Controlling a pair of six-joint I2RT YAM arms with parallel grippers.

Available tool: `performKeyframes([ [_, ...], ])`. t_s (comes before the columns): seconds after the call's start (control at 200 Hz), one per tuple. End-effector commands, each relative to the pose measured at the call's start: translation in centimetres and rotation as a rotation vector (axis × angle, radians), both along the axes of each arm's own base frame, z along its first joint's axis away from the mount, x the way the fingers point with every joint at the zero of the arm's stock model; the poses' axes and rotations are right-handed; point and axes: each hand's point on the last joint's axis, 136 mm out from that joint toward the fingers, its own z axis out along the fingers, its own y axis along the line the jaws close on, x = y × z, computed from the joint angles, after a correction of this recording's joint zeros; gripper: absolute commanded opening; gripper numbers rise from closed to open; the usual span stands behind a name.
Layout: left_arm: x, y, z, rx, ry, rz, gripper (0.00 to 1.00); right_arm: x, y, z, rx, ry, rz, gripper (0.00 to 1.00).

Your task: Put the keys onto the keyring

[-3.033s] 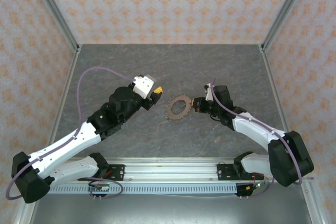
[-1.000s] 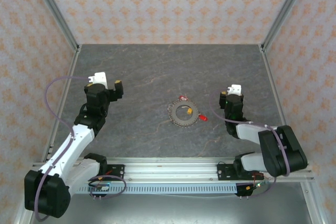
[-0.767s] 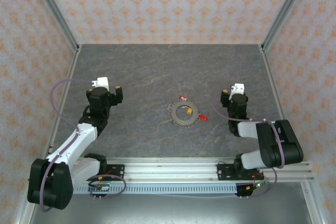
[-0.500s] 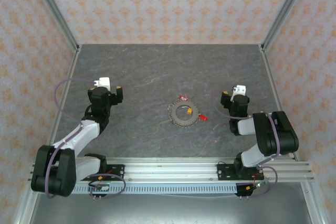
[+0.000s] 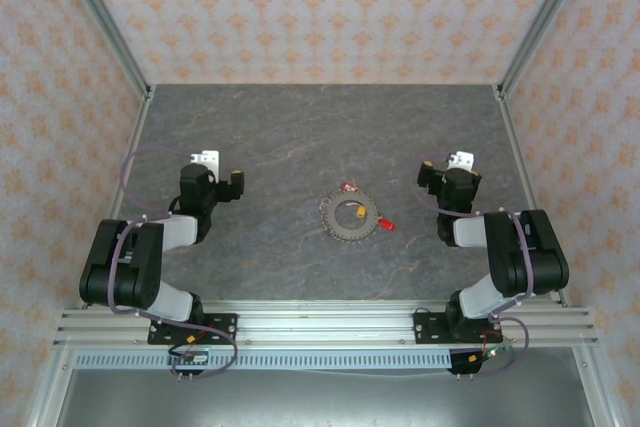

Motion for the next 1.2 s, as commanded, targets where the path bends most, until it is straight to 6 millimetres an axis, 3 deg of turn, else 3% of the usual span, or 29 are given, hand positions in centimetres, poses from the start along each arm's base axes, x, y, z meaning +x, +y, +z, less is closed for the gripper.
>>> performKeyframes([
  [0.0,1.2,1.6,2.2,0.006,-0.089,0.109,1.0,0.0,-0.1,0.2,0.009,-0.006,-0.008,0.99],
  [0.125,1.1,1.2,2.1,0.023,-0.085,0.096,1.0,0.0,-0.1,0.2,0.008,-0.007,-0.008,0.99],
  [0.245,0.3,-2.1,1.9,-0.011,-0.147,-0.125,1.0,0.0,-0.1,0.3,0.009,-0.007,-0.008,0.99],
  [0.315,0.5,-1.8,1.8,-0.02,-0.129,-0.115,1.0,0.0,-0.1,0.3,0.009,-0.008,-0.008,0.99],
  [0.415,0.8,1.4,1.7,0.005,-0.11,0.095,1.0,0.0,-0.1,0.2,0.009,-0.006,-0.008,0.99],
  [0.541,0.8,1.2,1.7,0.027,-0.106,0.101,1.0,0.0,-0.1,0.3,0.009,-0.008,-0.009,0.99],
  [0.661,0.6,-1.2,1.7,-0.01,-0.125,-0.068,1.0,0.0,-0.1,0.2,0.009,-0.006,-0.008,0.99],
  [0.736,0.6,-1.0,1.7,-0.013,-0.125,-0.062,1.0,0.0,-0.1,0.3,0.009,-0.008,-0.008,0.99],
  [0.811,0.8,1.5,1.6,0.01,-0.102,0.107,1.0,0.0,-0.1,0.3,0.009,-0.009,-0.008,0.99],
  [1.196,0.8,0.6,1.7,0.016,-0.11,0.06,1.0,0.0,-0.1,0.2,0.009,-0.006,-0.008,0.99],
])
